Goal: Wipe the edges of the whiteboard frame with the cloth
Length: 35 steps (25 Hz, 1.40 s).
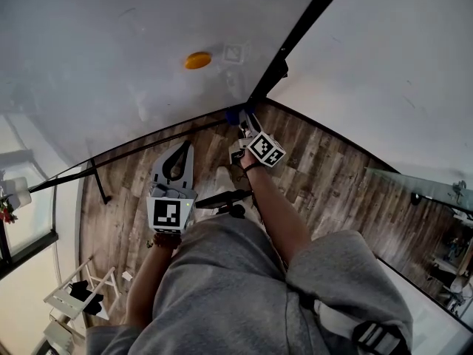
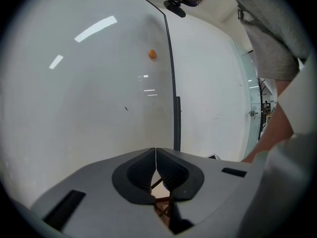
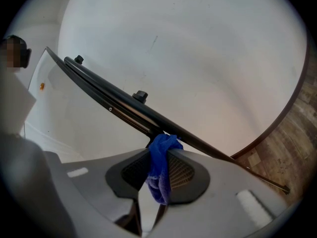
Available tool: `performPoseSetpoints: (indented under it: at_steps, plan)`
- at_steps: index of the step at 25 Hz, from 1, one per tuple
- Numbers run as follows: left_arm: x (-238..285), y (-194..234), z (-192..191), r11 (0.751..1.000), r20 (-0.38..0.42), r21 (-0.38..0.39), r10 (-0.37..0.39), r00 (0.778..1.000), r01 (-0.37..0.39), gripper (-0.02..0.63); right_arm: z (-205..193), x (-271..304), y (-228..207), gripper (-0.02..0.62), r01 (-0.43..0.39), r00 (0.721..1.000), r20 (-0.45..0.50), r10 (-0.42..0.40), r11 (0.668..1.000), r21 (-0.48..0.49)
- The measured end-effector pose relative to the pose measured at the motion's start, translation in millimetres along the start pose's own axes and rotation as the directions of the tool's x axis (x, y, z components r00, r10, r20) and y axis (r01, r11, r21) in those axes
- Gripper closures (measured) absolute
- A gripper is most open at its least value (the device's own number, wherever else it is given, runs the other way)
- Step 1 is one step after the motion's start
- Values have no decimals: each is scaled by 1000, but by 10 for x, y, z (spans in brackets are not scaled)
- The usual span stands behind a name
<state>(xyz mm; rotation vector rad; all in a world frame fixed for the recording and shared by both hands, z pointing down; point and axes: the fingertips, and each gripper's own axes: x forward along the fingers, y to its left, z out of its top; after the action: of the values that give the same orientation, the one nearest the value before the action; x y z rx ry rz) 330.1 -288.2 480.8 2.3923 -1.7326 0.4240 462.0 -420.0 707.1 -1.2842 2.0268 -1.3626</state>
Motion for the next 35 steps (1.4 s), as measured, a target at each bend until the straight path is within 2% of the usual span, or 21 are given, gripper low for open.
performPoseSetpoints:
  at_steps: [5, 10, 19, 26, 35]
  plan:
    - [12, 36, -37, 1000, 16, 3, -2, 1000, 1, 594, -174, 31, -9, 502, -8, 998, -70, 5, 999, -40]
    - [-63, 153, -101, 1000, 18, -13, 14, 1000, -14, 594, -122, 40, 82, 502, -6, 1000, -23, 7, 1000, 8]
    - [-274, 400, -123, 999, 32, -30, 28, 999, -27, 594, -270, 42, 144, 502, 17, 1000, -7, -17, 998, 59]
    - [-422, 611, -161, 999, 14, -21, 49, 999, -49, 594, -305, 21, 166, 502, 37, 995, 85, -51, 986, 161]
    - [-548, 793, -182, 999, 17, -24, 48, 999, -48, 594, -547, 52, 310, 503, 36, 995, 81, -51, 983, 182]
